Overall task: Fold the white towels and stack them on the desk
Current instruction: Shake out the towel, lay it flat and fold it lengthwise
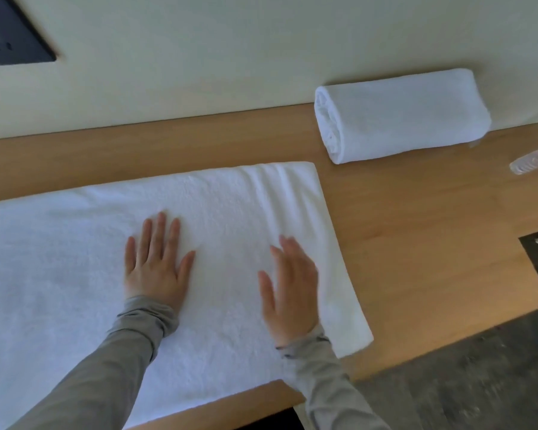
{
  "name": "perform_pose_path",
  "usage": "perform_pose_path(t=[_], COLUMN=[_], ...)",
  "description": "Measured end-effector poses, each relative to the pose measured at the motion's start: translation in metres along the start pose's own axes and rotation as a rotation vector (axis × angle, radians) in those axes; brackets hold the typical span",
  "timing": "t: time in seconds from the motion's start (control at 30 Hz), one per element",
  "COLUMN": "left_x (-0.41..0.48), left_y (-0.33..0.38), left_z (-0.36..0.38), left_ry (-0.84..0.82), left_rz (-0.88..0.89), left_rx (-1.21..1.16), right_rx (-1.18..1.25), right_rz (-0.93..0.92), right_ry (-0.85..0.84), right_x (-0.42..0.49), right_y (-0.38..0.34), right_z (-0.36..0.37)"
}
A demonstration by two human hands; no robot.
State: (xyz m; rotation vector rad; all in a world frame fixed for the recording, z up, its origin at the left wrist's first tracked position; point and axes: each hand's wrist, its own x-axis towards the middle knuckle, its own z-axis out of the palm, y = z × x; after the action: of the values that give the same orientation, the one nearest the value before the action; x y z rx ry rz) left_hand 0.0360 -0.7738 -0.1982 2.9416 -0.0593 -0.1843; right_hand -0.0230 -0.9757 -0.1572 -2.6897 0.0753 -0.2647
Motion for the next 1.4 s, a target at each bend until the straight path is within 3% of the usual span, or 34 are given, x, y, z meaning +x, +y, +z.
perform_pose_path(t=[0.07, 0.13, 0.2, 0.3, 0.37, 0.5, 0.57, 0.67, 0.73, 0.87, 1.07, 1.13, 1.2, 1.3, 1.4], left_x=[-0.001, -0.001, 0.0, 0.002, 0.001, 0.003, 0.005, 0.004, 0.004, 0.005, 0.005, 0.006, 0.005, 0.006, 0.005], left_y=[-0.003, -0.006, -0.005, -0.001, -0.001, -0.003, -0.004, -0.007, -0.007, -0.009, -0.009, -0.011, -0.011, -0.01, -0.01], left_z=[0.001, 0.001, 0.002, 0.003, 0.004, 0.008, 0.009, 0.011, 0.011, 0.011, 0.01, 0.01, 0.011, 0.01, 0.01], left_ry=[0.008, 0.018, 0.024, 0.027, 0.025, 0.029, 0.032, 0.049, 0.058, 0.059, 0.049, 0.044, 0.038, 0.046, 0.048], left_rz=[0.014, 0.02, 0.015, 0.007, 0.008, 0.011, 0.014, 0.023, 0.022, 0.015, 0.012, 0.013, 0.005, 0.005, 0.008], left_rx=[0.002, 0.0, -0.001, -0.005, 0.003, 0.022, 0.025, 0.025, 0.025, 0.018, 0.012, 0.012, 0.009, 0.007, 0.007], right_rx=[-0.075, -0.202, -0.274, -0.372, -0.462, -0.238, -0.12, -0.13, -0.201, -0.349, -0.318, -0.364, -0.26, -0.173, -0.283], right_rz=[-0.372, -0.566, -0.478, -0.021, 0.131, -0.097, -0.328, -0.598, -0.587, -0.346, 0.035, -0.01, -0.128, -0.419, -0.39], right_ry=[-0.277, -0.439, -0.484, -0.467, -0.413, -0.123, -0.21, -0.367, -0.441, -0.425, -0.438, -0.289, -0.215, -0.333, -0.399], right_x=[0.009, 0.019, 0.032, 0.044, 0.046, 0.068, 0.081, 0.093, 0.115, 0.166, 0.195, 0.181, 0.144, 0.058, 0.002], right_y=[-0.038, -0.022, 0.03, 0.126, 0.147, 0.08, 0.023, -0.022, -0.005, 0.072, 0.123, 0.096, 0.048, -0.004, 0.023], right_z=[0.036, 0.049, 0.036, -0.002, -0.021, 0.002, 0.033, 0.068, 0.073, 0.059, 0.033, 0.031, 0.037, 0.056, 0.045])
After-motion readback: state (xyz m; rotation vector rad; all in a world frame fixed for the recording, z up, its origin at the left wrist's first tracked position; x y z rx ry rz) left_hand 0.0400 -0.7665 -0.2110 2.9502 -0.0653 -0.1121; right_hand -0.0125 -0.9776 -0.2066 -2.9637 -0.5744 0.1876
